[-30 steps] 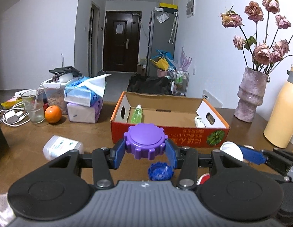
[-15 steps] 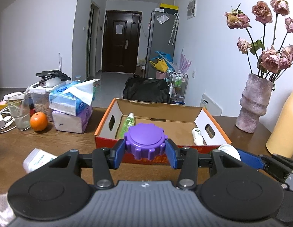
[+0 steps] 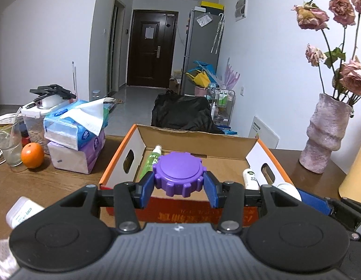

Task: Organize rigid objects
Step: 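Carry the purple cap and white cap with both tools toward the red box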

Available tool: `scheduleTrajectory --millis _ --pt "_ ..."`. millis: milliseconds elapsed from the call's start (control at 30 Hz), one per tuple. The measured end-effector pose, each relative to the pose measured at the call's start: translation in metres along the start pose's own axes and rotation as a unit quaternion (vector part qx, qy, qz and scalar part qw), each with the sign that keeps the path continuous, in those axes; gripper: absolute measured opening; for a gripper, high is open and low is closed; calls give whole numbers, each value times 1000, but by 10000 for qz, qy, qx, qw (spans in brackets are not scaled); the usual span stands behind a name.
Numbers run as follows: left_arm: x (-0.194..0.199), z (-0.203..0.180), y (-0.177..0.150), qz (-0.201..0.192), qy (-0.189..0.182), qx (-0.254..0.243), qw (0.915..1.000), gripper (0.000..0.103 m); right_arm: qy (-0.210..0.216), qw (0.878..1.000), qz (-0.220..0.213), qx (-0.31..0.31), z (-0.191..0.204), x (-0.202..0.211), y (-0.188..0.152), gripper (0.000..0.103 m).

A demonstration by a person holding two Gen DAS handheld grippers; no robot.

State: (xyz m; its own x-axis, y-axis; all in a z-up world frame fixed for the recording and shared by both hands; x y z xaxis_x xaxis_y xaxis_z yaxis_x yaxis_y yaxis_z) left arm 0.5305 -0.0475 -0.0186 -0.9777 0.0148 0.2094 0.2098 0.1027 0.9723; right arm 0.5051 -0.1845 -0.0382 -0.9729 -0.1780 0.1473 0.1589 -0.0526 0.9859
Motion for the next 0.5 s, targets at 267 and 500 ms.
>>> scheduleTrajectory --millis 267,500 --pt "-35 -1 2 29 61 17 10000 47 -136 9999 59 -80 -11 -34 0 39" --pt "-61 -2 0 66 106 -31 9999 47 -252 9995 156 -83 -21 -64 -3 39"
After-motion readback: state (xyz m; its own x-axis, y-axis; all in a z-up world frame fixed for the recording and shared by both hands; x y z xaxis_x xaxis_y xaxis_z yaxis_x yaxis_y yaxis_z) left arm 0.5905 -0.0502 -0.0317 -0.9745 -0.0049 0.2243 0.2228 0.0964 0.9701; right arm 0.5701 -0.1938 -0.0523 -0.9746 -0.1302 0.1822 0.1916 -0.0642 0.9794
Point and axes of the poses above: each gripper's, at about its wrist camera, not at the fingertips, and x roughly against the way its jaws point, z to its left, y to its top, the point moved 10 cm from there along -x, roughly the way its jaws point, and after that the axes turned 15 degrees about -z, right-handed, at the moved point
